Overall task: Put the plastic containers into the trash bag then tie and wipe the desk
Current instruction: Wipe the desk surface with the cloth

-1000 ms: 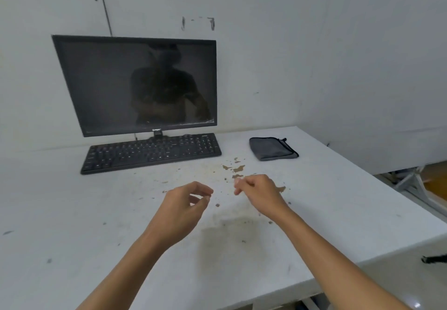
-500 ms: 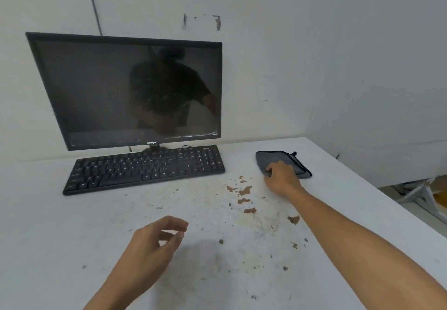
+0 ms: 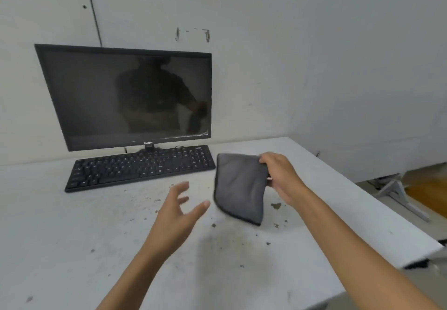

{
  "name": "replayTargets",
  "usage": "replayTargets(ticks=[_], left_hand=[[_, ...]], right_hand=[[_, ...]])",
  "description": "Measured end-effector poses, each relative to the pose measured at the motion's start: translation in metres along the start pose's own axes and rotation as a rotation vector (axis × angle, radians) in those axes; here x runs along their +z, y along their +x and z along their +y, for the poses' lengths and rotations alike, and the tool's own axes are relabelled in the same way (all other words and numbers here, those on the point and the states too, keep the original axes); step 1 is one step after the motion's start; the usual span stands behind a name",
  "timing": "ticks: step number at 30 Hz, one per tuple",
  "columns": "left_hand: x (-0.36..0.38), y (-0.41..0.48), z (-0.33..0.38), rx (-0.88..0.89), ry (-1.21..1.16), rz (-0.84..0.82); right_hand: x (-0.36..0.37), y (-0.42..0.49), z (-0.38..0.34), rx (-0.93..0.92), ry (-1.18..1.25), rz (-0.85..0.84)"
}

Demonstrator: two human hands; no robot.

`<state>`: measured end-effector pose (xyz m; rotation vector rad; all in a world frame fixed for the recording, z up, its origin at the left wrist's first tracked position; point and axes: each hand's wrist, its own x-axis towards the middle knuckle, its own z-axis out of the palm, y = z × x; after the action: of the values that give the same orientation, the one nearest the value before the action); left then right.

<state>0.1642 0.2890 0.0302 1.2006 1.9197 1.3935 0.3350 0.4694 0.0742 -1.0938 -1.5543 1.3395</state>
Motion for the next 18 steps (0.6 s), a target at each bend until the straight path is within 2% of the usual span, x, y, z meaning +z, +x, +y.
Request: replayTargets(ticks=[2, 5, 8, 10, 12, 14, 16, 18], left_hand=[[-0.001, 0.003, 0.006, -0.002, -0.089, -0.024], [-0.014, -0.002, 0.005, -0.094, -0.2, -0.172], [-0.038, -0.026, -0.008, -0.111, -0.325, -0.339], [-0.047, -0.037, -0.012, -0.136, -0.364, -0.363], [-0.062, -0.043, -0.027, -0.158, -0.342, -0.27], [-0.075, -0.044, -0.043, -0.169, -0.159, -0.113], [-0.083, -0.044, -0.059, -0.125, 0.144, 0.059], [-0.09, -0.045, -0.071, -0.059, 0.327, 0.156]], right_hand=[[0.008, -0.038, -0.007, 0.062, -0.006, -0.14], [0.026, -0.078, -0.01, 0.114, 0.086, -0.271], [0.047, -0.104, -0.008, 0.18, 0.127, -0.295], [0.052, -0.11, -0.005, 0.175, 0.083, -0.31], [0.072, -0.112, 0.0, 0.182, 0.014, -0.324], [0.092, -0.114, 0.012, 0.113, -0.221, -0.279], [0.107, -0.12, 0.027, -0.125, -0.603, -0.201], [0.116, -0.135, 0.04, -0.375, -0.773, -0.237]])
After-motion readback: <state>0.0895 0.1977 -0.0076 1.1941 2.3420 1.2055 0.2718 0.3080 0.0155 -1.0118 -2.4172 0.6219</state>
